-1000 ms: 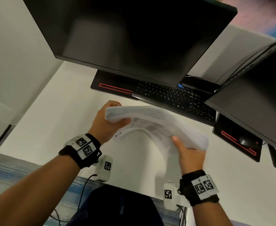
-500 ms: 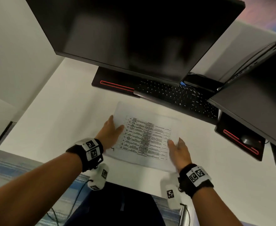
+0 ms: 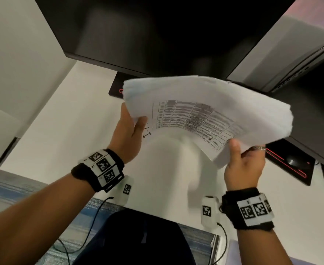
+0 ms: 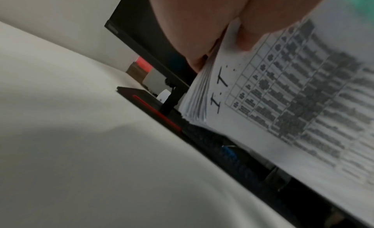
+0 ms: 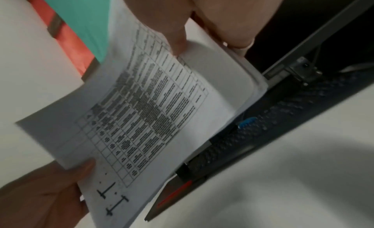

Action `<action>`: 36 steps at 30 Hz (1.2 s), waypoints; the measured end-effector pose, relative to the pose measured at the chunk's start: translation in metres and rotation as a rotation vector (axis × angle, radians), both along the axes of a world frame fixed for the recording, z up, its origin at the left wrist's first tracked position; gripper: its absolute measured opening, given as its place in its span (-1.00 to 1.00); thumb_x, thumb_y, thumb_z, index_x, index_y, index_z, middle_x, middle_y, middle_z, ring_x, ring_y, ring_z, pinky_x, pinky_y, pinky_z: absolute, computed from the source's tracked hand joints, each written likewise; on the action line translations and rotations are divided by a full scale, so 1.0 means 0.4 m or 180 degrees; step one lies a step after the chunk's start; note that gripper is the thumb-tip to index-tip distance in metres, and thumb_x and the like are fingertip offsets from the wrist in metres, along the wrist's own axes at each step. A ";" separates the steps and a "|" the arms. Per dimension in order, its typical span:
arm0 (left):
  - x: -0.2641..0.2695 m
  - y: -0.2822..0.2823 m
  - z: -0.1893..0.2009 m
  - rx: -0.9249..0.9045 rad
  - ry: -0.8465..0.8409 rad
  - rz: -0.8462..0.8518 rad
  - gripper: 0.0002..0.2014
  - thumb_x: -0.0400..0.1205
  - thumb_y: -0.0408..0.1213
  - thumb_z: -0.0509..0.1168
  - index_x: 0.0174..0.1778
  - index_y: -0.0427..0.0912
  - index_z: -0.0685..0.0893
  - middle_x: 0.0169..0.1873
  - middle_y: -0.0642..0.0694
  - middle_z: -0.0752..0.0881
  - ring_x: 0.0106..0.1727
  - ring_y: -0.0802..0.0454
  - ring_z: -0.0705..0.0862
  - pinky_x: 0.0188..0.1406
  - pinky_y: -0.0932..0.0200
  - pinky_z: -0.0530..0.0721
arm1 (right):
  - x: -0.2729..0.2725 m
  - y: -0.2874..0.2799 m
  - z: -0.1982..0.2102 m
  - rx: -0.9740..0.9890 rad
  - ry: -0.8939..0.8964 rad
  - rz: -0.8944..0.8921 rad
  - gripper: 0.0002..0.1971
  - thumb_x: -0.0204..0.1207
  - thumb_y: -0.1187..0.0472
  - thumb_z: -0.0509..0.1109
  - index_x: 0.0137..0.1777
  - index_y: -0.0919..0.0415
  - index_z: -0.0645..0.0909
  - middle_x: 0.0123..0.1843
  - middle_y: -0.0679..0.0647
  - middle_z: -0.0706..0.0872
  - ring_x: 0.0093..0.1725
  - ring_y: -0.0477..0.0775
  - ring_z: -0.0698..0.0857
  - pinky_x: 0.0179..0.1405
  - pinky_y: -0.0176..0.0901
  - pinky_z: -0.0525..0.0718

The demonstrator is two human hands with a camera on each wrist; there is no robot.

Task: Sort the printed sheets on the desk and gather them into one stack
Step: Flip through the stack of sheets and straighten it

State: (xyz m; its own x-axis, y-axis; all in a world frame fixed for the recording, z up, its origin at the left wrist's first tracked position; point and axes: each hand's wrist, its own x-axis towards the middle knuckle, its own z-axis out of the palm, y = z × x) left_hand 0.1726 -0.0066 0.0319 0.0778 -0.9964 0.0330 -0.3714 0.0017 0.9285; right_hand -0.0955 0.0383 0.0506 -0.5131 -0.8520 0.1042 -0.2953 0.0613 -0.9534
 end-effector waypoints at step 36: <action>-0.078 -0.017 0.252 -0.1269 -0.0556 -0.0868 -0.75 0.38 -0.17 0.63 -0.12 -0.09 0.75 -0.24 0.09 0.77 -0.29 0.21 0.69 -0.30 0.38 0.67 | 0.076 -0.051 0.182 0.0653 0.2639 0.1424 -0.76 0.44 -0.04 0.60 0.03 -0.06 0.66 -0.24 -0.08 0.77 -0.20 0.06 0.78 -0.30 -0.16 0.64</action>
